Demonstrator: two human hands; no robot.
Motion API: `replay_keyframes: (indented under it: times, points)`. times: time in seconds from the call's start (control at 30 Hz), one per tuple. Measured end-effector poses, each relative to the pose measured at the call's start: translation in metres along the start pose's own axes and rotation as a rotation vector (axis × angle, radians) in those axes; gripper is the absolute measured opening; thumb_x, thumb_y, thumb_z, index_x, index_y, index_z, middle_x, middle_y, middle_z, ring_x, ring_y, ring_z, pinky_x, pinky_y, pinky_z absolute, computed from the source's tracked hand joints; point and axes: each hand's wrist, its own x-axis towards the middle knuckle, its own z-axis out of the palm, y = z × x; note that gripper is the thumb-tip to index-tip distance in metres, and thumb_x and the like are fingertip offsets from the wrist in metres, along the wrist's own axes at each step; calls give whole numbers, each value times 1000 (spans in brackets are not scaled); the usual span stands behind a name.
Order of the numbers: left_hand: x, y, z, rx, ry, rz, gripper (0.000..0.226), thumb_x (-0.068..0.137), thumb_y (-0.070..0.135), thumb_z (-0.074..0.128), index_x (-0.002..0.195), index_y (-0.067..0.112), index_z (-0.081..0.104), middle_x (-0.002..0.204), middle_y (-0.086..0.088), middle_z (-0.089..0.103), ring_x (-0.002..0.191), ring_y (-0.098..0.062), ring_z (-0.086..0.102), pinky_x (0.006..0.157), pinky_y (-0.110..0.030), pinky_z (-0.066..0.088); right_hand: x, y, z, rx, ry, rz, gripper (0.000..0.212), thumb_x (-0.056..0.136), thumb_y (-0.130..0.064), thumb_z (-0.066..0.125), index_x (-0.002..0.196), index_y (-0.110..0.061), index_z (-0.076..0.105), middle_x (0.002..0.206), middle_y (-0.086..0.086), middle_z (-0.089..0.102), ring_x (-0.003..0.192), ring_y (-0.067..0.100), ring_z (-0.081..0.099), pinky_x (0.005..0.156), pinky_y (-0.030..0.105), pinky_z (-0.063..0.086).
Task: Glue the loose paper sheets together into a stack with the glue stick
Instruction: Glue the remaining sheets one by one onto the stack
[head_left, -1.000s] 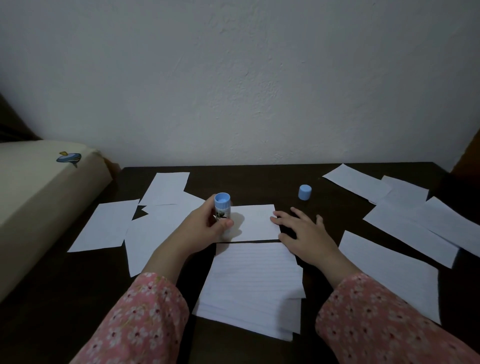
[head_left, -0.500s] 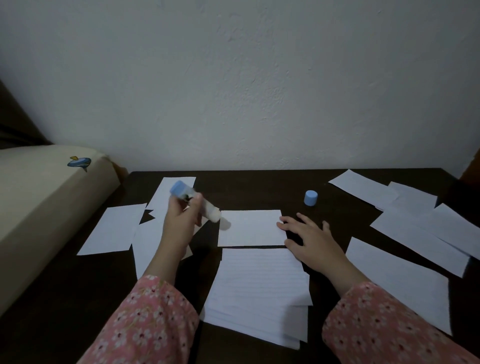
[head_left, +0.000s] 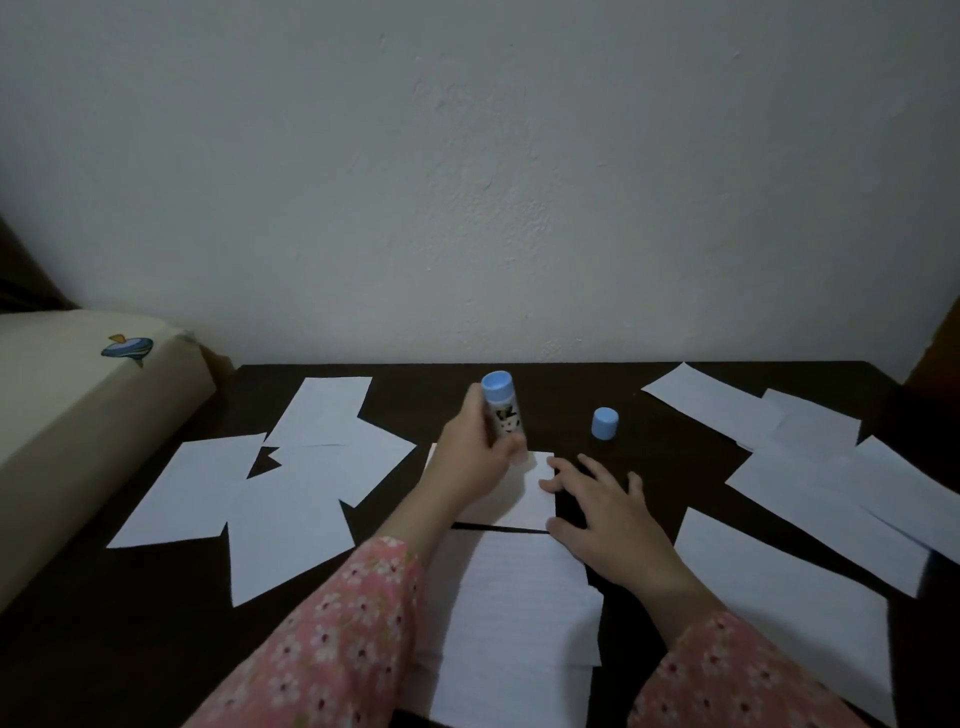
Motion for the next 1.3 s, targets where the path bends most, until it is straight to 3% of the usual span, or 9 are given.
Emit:
replay_keyframes:
  times: [0.63, 0.8, 1.3]
  points:
    - [25, -1, 26, 177, -90, 90, 42, 88, 14, 65, 121, 21, 41, 123, -5, 59, 116, -20, 56, 84, -26, 44, -1, 1, 0, 9, 17, -29, 32, 91, -35, 55, 122, -37, 47, 153, -20, 25, 146, 7, 5, 116, 54, -5]
    - [26, -4, 17, 189, -135, 83, 48, 87, 12, 65, 127, 21, 39, 129, -5, 56, 121, -20, 52, 91, -29, 43, 0, 1, 0, 0, 8, -29, 38, 91, -36, 55, 127, -38, 45, 153, -20, 25, 146, 6, 5, 116, 54, -5]
    - [25, -37, -40, 206, -44, -26, 56, 89, 14, 64, 136, 24, 36, 127, -3, 57, 114, -18, 55, 87, -29, 44, 2, 4, 4, 6, 28, -32, 41, 91, -33, 53, 131, -36, 45, 153, -22, 24, 145, 4, 4, 115, 55, -6]
